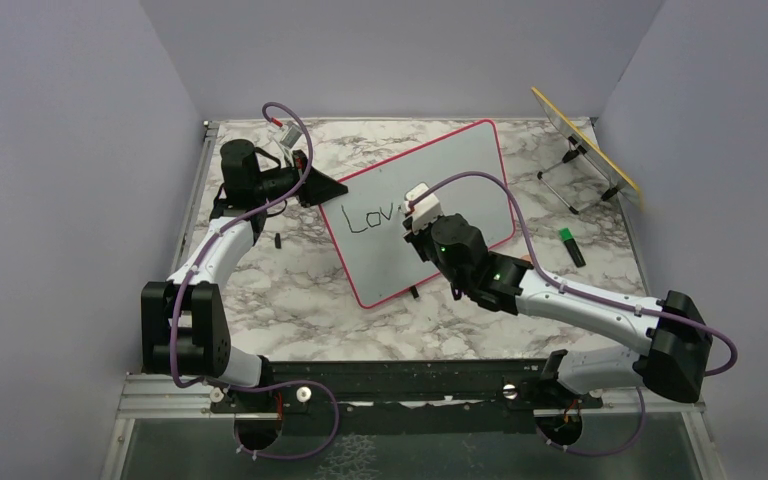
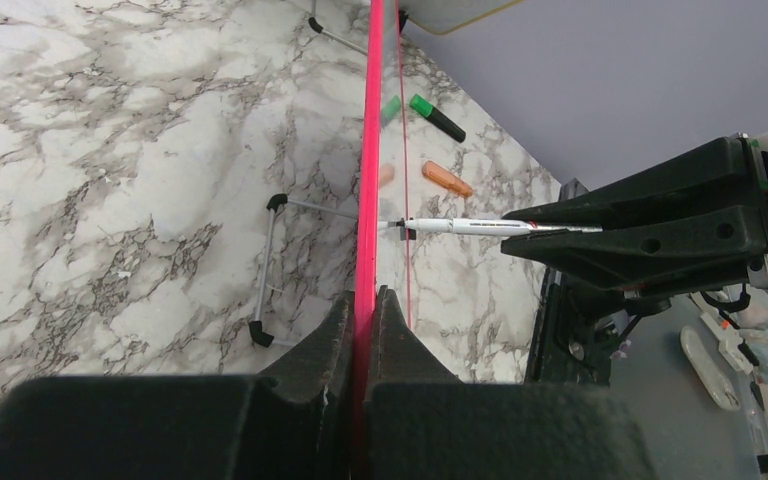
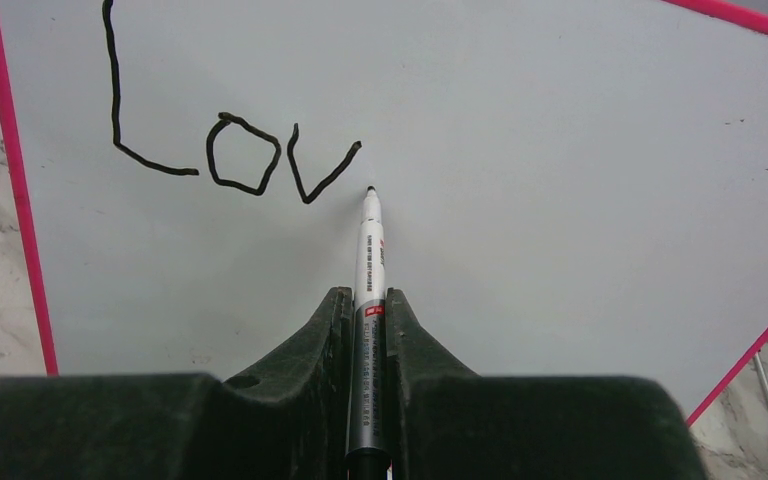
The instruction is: Write a sentence on the whiteboard
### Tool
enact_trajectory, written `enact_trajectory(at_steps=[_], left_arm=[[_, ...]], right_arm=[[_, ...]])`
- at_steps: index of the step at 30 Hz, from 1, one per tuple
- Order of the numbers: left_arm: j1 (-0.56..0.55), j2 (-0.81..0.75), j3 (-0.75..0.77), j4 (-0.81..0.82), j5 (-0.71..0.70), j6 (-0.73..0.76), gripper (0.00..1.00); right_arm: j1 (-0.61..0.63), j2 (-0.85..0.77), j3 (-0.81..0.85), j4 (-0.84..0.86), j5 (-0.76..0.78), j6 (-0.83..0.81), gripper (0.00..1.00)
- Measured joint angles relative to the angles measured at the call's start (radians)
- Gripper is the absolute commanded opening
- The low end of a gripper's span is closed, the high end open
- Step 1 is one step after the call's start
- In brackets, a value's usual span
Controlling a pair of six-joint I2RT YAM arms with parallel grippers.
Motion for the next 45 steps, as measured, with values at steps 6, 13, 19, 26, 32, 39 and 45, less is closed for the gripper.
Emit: enact_trajectory(at_steps=[6, 13, 19, 26, 32, 39, 45], left_arm=[[0.000, 0.003, 0.000, 0.000, 0.000, 0.000, 0.00], [0.000, 0.004, 0.000, 0.000, 0.000, 0.000, 0.00], [0.000, 0.006, 0.002, 0.000, -0.001, 0.000, 0.00], [0.000, 0.009, 0.006, -0.003, -0.001, 0.000, 0.00], [0.001, 0.011, 0.006, -0.004, -0.001, -0.001, 0.00], [0.001, 0.012, 0.008, -0.006, -0.001, -0.001, 0.00], [0.001, 0.012, 0.008, -0.007, -0.001, -0.001, 0.00]], right_arm=[[-0.010, -0.001, -0.007, 0.006, 0.002, 0.000, 0.01], [-0.027, -0.008, -0.014, 0.015, 0.007, 0.000, 0.01], [-0.032, -0.008, -0.014, 0.020, 0.011, 0.000, 0.01], [-0.040, -0.004, -0.014, 0.044, 0.013, -0.002, 0.01], [-0.040, 0.005, -0.013, 0.056, 0.011, -0.012, 0.01], [-0.043, 0.006, -0.013, 0.072, -0.005, -0.019, 0.01], [-0.045, 0.007, -0.013, 0.077, -0.021, -0.020, 0.01]])
